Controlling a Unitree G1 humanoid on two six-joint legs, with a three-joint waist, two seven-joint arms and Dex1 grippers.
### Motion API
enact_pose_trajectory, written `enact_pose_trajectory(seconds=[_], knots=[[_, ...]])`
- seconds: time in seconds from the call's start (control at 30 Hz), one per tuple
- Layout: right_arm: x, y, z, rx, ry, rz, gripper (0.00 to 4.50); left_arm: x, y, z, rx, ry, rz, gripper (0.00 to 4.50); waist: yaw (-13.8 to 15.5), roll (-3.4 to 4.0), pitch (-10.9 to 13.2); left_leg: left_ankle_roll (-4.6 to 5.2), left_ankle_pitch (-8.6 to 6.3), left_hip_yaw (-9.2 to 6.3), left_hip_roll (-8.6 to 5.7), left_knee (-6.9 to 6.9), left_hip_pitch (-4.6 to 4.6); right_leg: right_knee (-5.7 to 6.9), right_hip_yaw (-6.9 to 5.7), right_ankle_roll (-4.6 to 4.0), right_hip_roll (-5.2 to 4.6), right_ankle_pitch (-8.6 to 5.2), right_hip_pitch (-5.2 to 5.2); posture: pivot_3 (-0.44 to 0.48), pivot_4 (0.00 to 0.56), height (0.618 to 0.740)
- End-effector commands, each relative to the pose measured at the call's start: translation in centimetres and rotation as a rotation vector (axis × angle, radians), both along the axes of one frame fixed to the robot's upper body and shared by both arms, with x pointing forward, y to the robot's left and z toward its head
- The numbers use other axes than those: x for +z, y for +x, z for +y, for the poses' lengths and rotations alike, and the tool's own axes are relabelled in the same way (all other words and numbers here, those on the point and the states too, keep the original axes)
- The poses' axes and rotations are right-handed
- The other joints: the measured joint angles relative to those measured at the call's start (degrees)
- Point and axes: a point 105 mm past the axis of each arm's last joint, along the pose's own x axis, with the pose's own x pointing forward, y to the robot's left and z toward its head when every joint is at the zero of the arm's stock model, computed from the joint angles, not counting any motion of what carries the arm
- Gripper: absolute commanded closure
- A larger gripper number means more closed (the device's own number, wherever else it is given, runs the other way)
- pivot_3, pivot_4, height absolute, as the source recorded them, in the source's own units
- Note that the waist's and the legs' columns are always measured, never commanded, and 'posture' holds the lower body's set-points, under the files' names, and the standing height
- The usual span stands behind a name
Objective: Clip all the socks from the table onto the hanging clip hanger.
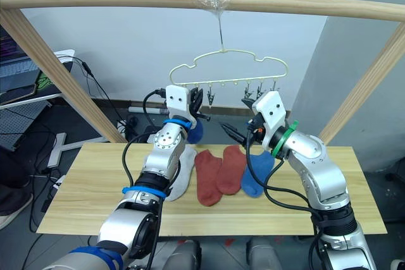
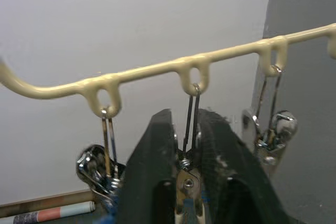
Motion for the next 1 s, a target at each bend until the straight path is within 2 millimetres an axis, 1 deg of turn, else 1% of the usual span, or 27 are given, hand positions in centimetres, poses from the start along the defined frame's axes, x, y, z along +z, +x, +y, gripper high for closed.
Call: enact_pose_trajectory(seconds=[0.03, 0.13, 0.23, 0.27, 0.33, 0.4, 0.43, 0.47, 0.5, 0.53, 0.6, 0.63, 0.7, 0.77, 0.83, 0.97, 1.0], knots=[[1.6, -0.2, -0.1, -0.001, 0.022, -0.063, 0.0, 1.6, -0.1, -0.4, -0.012, -0.001, -0.056, 4.37, 0.0, 0.0, 0.0, 0.0, 0.0, 0.0, 0.0, 0.01, 0.0, 0.01, 0.0, 0.0, 0.0, 0.0, 0.0, -0.021, 0.147, 0.74], [1.4, -0.1, 0.0, 0.0, 0.025, -0.06, 0.0, 1.6, -0.1, -0.4, -0.013, -0.001, -0.056, 4.37, 0.0, 0.0, 0.0, 0.0, 0.0, 0.0, 0.0, 0.02, 0.0, 0.01, 0.0, 0.01, 0.0, 0.01, 0.01, -0.017, 0.148, 0.74], [0.9, 0.0, 0.2, -0.003, 0.029, -0.042, 0.0, 1.7, 0.0, -0.3, -0.007, 0.001, -0.055, 4.37, 0.0, 0.0, 0.0, 0.0, 0.0, 0.0, 0.0, 0.03, 0.0, 0.01, 0.0, 0.01, 0.0, 0.01, 0.01, -0.017, 0.148, 0.74], [0.2, 0.2, 0.1, -0.018, 0.033, -0.024, 0.0, 1.6, 0.1, -0.1, 0.005, -0.022, -0.037, 4.37, 0.0, 0.0, 0.0, 0.0, 0.0, 0.0, 0.0, 0.04, 0.0, 0.02, 0.0, 0.01, 0.0, 0.01, 0.01, -0.017, 0.148, 0.74], [-1.8, 0.7, -0.2, -0.053, 0.005, 0.017, 0.0, 1.4, 0.2, 0.2, 0.013, -0.039, -0.013, 4.37, 0.0, 0.0, 0.0, 0.0, 0.0, -0.01, 0.0, 0.04, 0.02, 0.02, 0.0, 0.01, 0.0, 0.01, 0.03, -0.012, 0.151, 0.74], [-2.5, 0.8, -0.3, -0.064, -0.009, 0.025, 0.0, 1.4, 0.2, 0.2, 0.012, -0.039, -0.006, 4.37, 0.0, 0.0, 0.0, 0.0, 0.0, -0.01, 0.0, 0.04, 0.06, 0.0, 0.0, 0.01, 0.0, 0.01, 0.1, -0.012, 0.151, 0.74], [-4.8, 1.6, -1.0, -0.117, -0.072, 0.081, 0.0, 1.3, 0.0, 0.4, 0.001, -0.041, 0.001, 4.37, 0.01, 0.0, 0.0, 0.0, 0.0, -0.01, 0.0, 0.05, 0.07, 0.0, 0.0, 0.01, 0.0, 0.01, 0.11, -0.002, 0.156, 0.74], [-6.5, 2.0, -1.6, -0.156, -0.122, 0.121, 0.0, 1.3, -0.2, 0.5, -0.008, -0.042, 0.007, 4.37, 0.0, 0.0, 0.0, 0.0, 0.0, 0.0, -0.01, 0.08, 0.07, 0.0, 0.02, 0.04, 0.0, 0.03, 0.11, -0.002, 0.156, 0.74], [-8.8, 2.5, -2.3, -0.193, -0.174, 0.18, 0.0, 1.1, -0.3, 0.9, -0.009, -0.054, 0.023, 4.37, 0.0, 0.0, -0.01, 0.0, 0.0, 0.0, -0.01, 0.1, 0.09, 0.01, 0.02, 0.04, 0.0, 0.03, 0.14, -0.002, 0.156, 0.74], [-10.3, 2.7, -2.7, -0.214, -0.207, 0.216, 0.0, 1.0, -0.5, 1.2, -0.009, -0.063, 0.036, 4.37, 0.0, 0.0, -0.01, 0.0, 0.0, 0.0, -0.01, 0.11, 0.11, 0.01, 0.02, 0.05, 0.0, 0.03, 0.16, 0.009, 0.158, 0.74], [-12.6, 3.5, -3.5, -0.274, -0.22, 0.274, 0.0, 0.8, -0.6, 1.8, -0.004, -0.071, 0.053, 4.37, -0.03, 0.01, 0.0, 0.0, 0.0, -0.01, 0.0, 0.1, 0.19, 0.03, 0.02, 0.04, 0.0, 0.03, 0.21, 0.009, 0.158, 0.74], [-13.3, 3.7, -3.8, -0.296, -0.221, 0.296, 0.0, 0.8, -0.7, 1.9, -0.003, -0.071, 0.056, 4.37, -0.11, 0.01, 0.0, 0.01, 0.0, -0.01, 0.0, 0.11, 0.19, 0.05, 0.02, 0.04, 0.0, 0.04, 0.21, 0.023, 0.159, 0.74], [-15.3, 3.8, -4.0, -0.31, -0.224, 0.375, 0.0, 0.8, -0.8, 1.9, -0.004, -0.062, 0.058, 4.37, -0.13, 0.01, -0.01, 0.01, 0.01, 0.0, 0.0, 0.12, 0.21, 0.08, 0.03, 0.0, 0.01, 0.06, 0.21, 0.023, 0.159, 0.74], [-18.0, 3.5, -4.2, -0.305, -0.26, 0.451, 0.0, 0.6, -1.0, 1.8, 0.0, -0.056, 0.065, 4.37, -0.16, 0.01, -0.01, 0.02, 0.01, -0.01, 0.0, 0.15, 0.22, 0.08, 0.03, 0.01, 0.01, 0.06, 0.23, 0.031, 0.158, 0.74], [-19.8, 3.4, -4.7, -0.32, -0.296, 0.487, 0.0, 0.4, -1.1, 1.8, 0.002, -0.055, 0.07, 4.37, -0.04, 0.02, -0.01, 0.02, 0.01, -0.01, 0.0, 0.19, 0.25, 0.07, 0.03, 0.02, 0.01, 0.07, 0.29, 0.038, 0.158, 0.74], [-20.8, 3.6, -4.9, -0.351, -0.276, 0.535, 0.0, 0.4, -1.2, 1.7, 0.002, -0.056, 0.072, 4.37, -0.07, 0.02, -0.01, 0.02, 0.01, -0.01, -0.01, 0.22, 0.23, 0.06, 0.03, 0.04, 0.01, 0.08, 0.3, 0.038, 0.158, 0.74], [-21.4, 3.6, -5.0, -0.364, -0.261, 0.564, 0.0, 0.3, -1.2, 1.8, 0.005, -0.055, 0.076, 4.37, -0.17, 0.02, -0.02, 0.02, 0.01, 0.0, -0.01, 0.23, 0.25, 0.06, 0.04, 0.05, 0.01, 0.09, 0.3, 0.045, 0.159, 0.74]])
